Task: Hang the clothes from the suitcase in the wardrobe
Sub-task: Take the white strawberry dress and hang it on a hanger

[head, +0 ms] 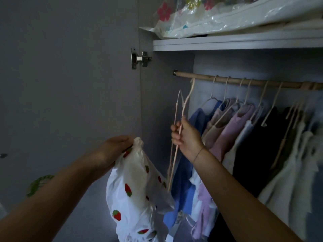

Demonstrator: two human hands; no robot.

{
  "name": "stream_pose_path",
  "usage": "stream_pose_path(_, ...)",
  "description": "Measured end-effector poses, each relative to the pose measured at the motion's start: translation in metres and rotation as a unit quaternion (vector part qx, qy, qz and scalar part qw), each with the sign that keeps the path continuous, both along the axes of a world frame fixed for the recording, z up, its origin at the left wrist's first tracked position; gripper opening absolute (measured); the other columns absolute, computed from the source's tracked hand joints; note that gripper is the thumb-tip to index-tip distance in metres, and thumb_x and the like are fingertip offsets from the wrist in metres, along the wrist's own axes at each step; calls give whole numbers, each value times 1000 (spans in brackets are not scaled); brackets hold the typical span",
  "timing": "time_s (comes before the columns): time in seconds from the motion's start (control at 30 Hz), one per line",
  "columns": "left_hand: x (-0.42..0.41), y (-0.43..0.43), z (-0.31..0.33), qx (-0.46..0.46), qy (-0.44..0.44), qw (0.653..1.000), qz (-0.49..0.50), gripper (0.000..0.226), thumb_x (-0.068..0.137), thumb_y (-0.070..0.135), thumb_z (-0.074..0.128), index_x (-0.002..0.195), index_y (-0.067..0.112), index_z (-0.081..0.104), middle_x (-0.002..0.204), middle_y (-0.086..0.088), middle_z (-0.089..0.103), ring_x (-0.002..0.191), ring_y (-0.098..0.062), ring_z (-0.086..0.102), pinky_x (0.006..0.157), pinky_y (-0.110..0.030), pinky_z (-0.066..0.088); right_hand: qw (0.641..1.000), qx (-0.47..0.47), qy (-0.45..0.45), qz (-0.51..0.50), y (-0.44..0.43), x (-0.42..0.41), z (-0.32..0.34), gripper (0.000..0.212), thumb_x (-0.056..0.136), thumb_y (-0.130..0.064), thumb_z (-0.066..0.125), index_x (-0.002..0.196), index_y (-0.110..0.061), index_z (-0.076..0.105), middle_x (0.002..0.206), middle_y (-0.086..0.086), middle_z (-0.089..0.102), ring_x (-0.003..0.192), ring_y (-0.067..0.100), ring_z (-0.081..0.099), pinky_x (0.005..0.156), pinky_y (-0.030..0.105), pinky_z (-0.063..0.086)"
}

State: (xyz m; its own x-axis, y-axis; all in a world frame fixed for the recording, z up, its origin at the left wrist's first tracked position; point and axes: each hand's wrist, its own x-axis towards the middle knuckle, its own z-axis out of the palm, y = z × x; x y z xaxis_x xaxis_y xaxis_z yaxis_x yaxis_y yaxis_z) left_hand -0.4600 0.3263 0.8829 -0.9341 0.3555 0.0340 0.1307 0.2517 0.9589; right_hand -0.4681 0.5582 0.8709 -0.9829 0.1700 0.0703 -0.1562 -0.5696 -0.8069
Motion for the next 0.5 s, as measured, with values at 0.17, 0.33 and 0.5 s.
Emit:
stream_pose_path(0.17, 26, -7, 9, -138, 90, 986, -14, 34, 96, 29, 50, 81, 1, 63, 76, -17, 62, 71, -21, 52, 71, -32, 42, 968, 213, -68, -118, -7, 53, -17, 25, 98, -30, 45, 76, -20, 41, 55, -1, 41, 34, 5, 32, 35, 15, 24)
stream_pose_path(0.33, 50, -14, 17, -96, 110, 988, -39, 12, 89, 21, 63, 81, 18, 70, 76, 3, 67, 72, -10, 59, 70, -24, 45, 948, 210, -122, -205, -10, 93, -38, 35, 100, -32, 40, 73, -15, 55, 33, -12, 28, 25, 0, 23, 30, 12, 18)
stream_pose_path(0.5, 63, -22, 16, -76, 136, 986, -56, 15, 86, 9, 67, 76, 19, 68, 75, -1, 67, 63, -3, 58, 67, -20, 47, 957, 221, -28, -187, -23, 138, -33, 31, 101, -27, 38, 94, -18, 66, 43, -12, 24, 33, 0, 20, 33, 12, 17)
